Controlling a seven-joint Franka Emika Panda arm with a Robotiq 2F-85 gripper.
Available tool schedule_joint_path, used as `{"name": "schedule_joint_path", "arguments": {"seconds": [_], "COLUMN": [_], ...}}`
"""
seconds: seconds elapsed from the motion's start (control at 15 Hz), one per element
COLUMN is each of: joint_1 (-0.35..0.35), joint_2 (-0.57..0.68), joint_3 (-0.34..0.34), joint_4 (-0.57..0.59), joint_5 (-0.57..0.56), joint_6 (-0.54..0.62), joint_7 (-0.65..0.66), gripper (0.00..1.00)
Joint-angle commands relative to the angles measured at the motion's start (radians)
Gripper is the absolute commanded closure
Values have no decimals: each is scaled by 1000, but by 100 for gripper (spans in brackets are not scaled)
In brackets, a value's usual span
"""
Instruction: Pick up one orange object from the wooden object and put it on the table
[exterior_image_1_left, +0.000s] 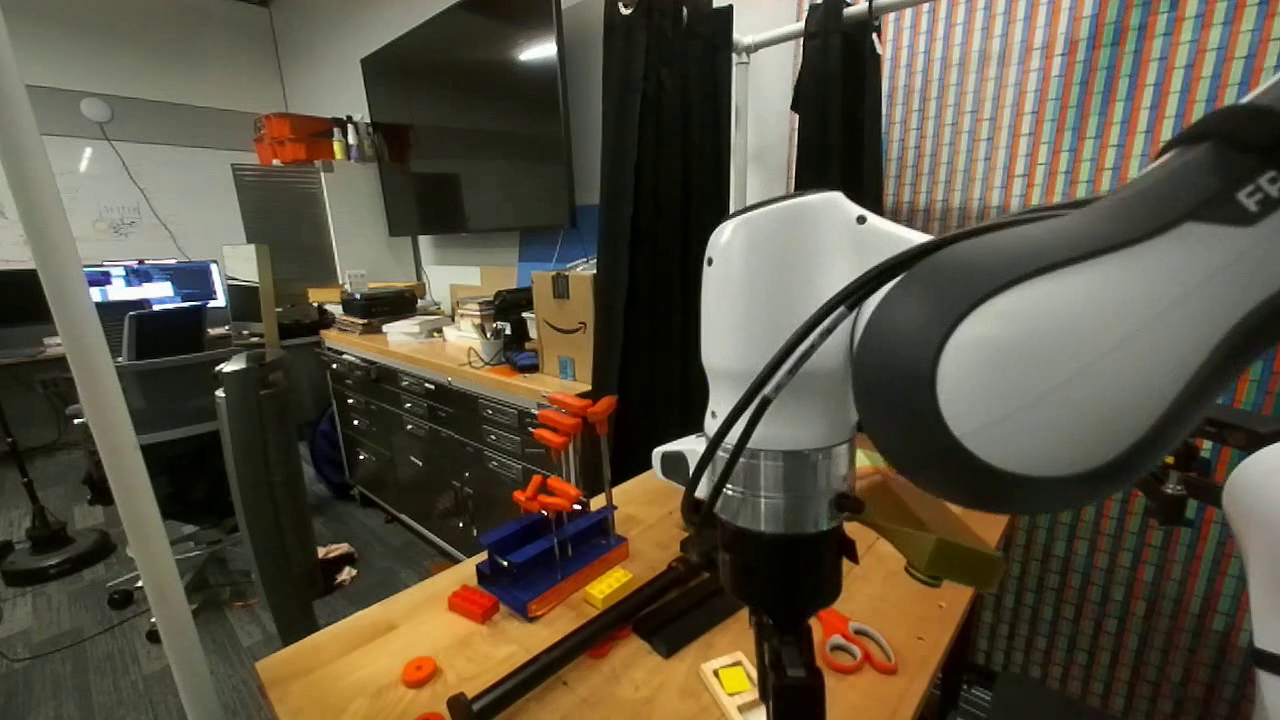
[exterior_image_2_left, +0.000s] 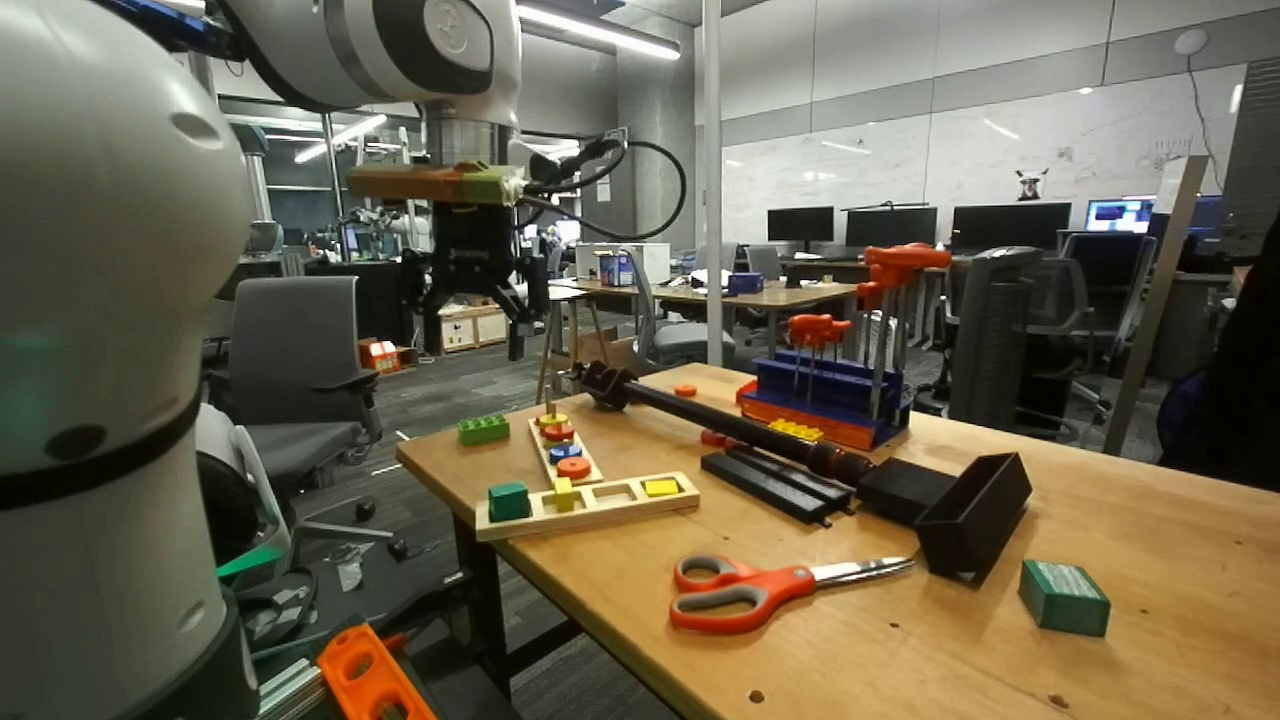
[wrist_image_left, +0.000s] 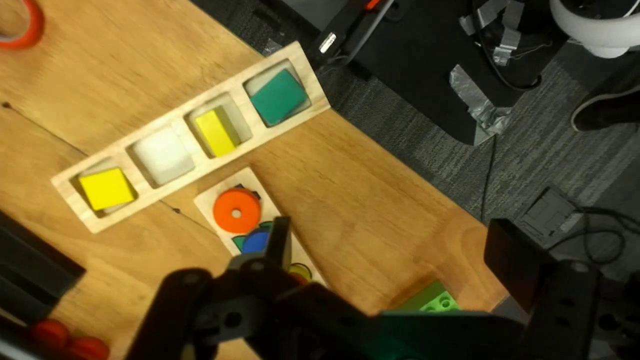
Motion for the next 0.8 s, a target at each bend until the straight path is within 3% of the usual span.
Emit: {"name": "schedule_joint_path", "arguments": {"seconds": [0.0, 0.33, 0.73], "joint_1": [51, 83, 35], "joint_2": [100, 246, 402], "joint_3": [8, 0, 17], "joint_4": [2, 1, 53], "joint_5": [47, 98, 74], "joint_6": [105, 233, 305], "joint_7": [-88, -239, -335], "gripper": [0, 0, 0]}}
